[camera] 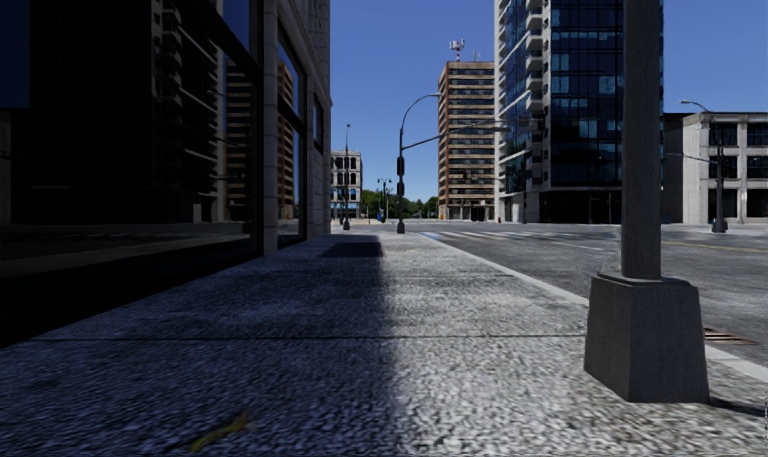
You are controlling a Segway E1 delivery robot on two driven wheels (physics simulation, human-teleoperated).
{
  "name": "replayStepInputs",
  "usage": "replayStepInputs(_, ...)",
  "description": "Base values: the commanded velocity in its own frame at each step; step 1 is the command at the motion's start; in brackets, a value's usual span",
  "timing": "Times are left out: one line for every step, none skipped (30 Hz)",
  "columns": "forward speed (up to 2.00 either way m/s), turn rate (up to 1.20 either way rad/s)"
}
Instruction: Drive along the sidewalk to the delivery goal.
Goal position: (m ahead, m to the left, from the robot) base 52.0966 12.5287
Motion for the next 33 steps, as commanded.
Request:
replayStepInputs(2.0,0.13)
replayStepInputs(2.0,0.13)
replayStepInputs(2.0,0.13)
replayStepInputs(2.0,0.13)
replayStepInputs(2.0,0.13)
replayStepInputs(2.0,0.13)
replayStepInputs(2.0,0.17)
replayStepInputs(2.0,0.21)
replayStepInputs(2.0,0.22)
replayStepInputs(2.0,0.22)
replayStepInputs(2.0,0.22)
replayStepInputs(2.0,0.22)
replayStepInputs(2.0,0.22)
replayStepInputs(2.0,0.22)
replayStepInputs(2.0,0.22)
replayStepInputs(2.0,0.22)
replayStepInputs(2.0,0.22)
replayStepInputs(2.0,0.22)
replayStepInputs(2.0,0.22)
replayStepInputs(2.0,0.22)
replayStepInputs(2.0,0.22)
replayStepInputs(2.0,0.22)
replayStepInputs(2.0,0.22)
replayStepInputs(2.0,0.22)
replayStepInputs(2.0,0.22)
replayStepInputs(2.0,0.22)
replayStepInputs(2.0,0.22)
replayStepInputs(2.0,0.1)
replayStepInputs(2.0,0.0)
replayStepInputs(2.0,0.0)
replayStepInputs(2.0,0.0)
replayStepInputs(2.0,0.0)
replayStepInputs(2.0,0.0)
